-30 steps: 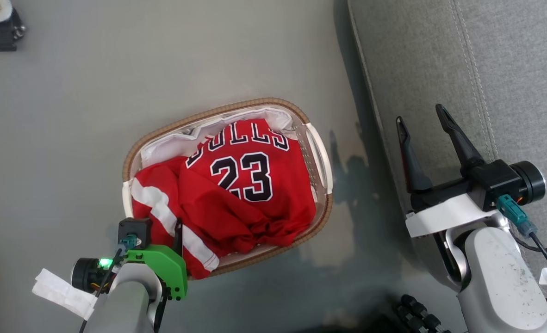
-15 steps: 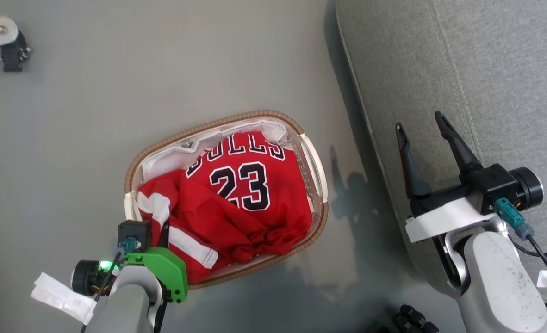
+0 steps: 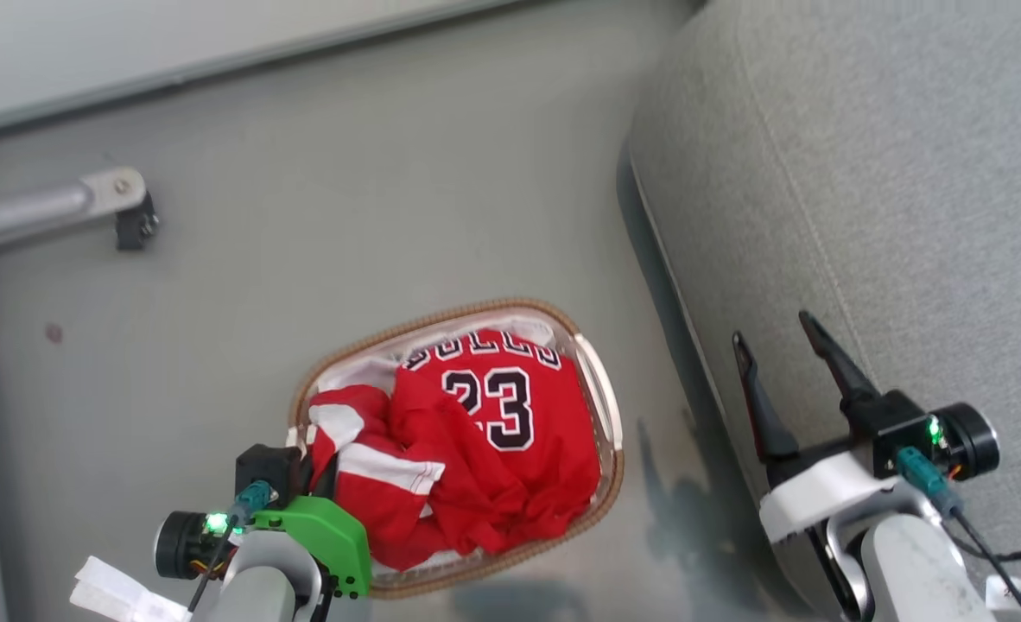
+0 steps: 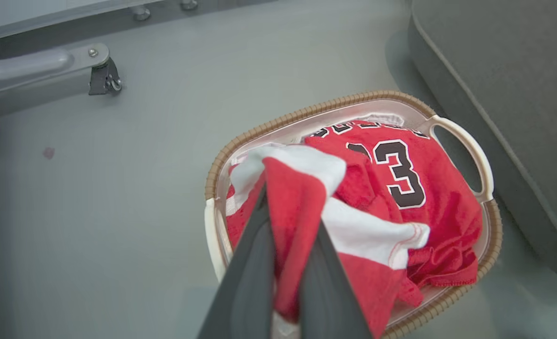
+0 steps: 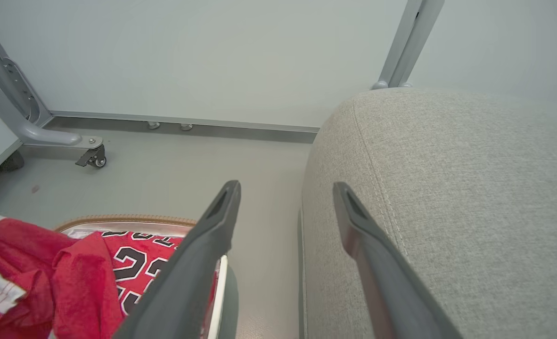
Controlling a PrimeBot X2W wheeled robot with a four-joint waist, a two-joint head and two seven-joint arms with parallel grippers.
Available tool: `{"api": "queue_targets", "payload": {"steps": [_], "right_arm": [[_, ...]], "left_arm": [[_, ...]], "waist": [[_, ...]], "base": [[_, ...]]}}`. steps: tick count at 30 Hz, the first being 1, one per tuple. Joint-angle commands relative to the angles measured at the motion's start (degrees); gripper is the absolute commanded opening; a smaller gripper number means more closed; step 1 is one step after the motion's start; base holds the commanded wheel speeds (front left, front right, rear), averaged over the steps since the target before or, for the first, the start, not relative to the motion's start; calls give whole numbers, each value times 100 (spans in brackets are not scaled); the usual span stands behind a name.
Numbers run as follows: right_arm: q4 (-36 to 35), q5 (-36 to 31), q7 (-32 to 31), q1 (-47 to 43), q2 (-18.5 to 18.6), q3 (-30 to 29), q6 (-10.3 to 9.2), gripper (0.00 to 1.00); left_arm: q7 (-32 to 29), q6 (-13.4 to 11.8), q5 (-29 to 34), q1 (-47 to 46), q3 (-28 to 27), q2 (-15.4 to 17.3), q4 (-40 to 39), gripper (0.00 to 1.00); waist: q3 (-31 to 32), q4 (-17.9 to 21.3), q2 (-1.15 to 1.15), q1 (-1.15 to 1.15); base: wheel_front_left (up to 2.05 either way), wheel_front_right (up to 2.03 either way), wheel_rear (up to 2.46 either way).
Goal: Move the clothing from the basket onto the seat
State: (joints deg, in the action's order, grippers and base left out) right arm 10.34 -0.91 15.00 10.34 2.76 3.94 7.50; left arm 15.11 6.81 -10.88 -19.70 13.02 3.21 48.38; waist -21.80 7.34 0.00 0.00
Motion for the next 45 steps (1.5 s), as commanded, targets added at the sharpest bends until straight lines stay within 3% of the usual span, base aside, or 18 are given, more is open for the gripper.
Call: {"api": "queue_targets", "payload": {"steps": [1,11,21,31,45], "right_arm": [[37,-52,28,-181,23,4,-2,100],[146,-101,28,-803,23,89,-2,100],[34,-68,28,-825,23,194,-2,100],[44,-99,28,-511,22,473,-2,100],[800,-219,27,582,25,1658,-3,100]], "left_arm": [[7,20,38,141,30,1,-138,0],[8,69,298,27,491,239,-1170,0],[8,72,50,-958,960,647,-1919,0],[-29,73,-164,-2168,1478,1091,-2041,0],[-62,73,-525,-3241,2252,952,-2282,0]], "waist": [[968,-191,0,0],[2098,-213,0,0],[2409,-75,0,0],[2448,2,0,0],[2404,-295,0,0]], "base": [[0,0,0],[0,0,0],[0,0,0],[0,0,0],[0,0,0]]}}
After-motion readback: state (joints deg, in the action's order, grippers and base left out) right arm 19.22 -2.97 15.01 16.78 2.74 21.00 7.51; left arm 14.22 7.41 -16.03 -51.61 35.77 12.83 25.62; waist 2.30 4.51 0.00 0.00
